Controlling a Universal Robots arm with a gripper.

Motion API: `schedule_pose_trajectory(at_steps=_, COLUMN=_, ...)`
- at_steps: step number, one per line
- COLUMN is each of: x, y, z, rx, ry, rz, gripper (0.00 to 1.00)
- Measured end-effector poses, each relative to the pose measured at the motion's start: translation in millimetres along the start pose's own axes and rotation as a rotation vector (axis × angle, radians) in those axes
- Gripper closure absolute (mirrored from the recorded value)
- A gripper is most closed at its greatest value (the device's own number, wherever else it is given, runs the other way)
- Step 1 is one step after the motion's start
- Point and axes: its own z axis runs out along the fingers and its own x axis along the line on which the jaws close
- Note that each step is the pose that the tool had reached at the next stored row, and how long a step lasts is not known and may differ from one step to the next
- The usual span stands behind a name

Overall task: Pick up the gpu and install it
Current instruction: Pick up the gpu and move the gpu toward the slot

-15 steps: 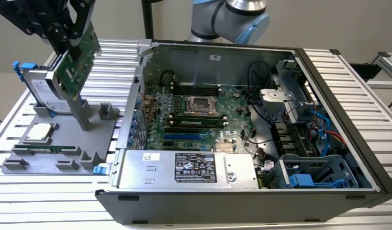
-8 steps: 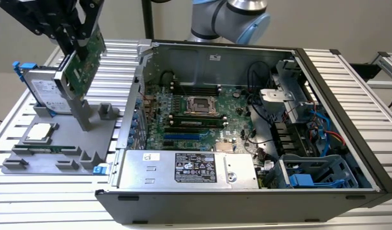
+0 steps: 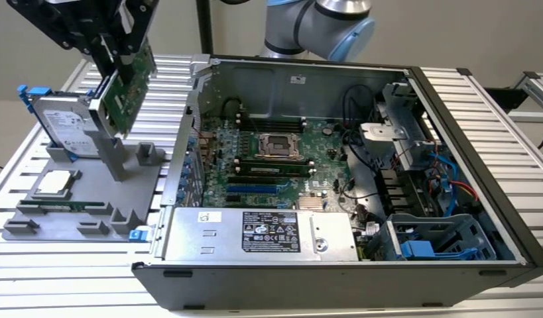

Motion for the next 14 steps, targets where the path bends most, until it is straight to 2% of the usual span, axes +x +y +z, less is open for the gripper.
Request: schedule_pose_trajectory(at_steps=14, x=-24.8, y=1.7, z=1.2, rx=0.0000, ry=0.0011, rz=0.000, gripper=1.00)
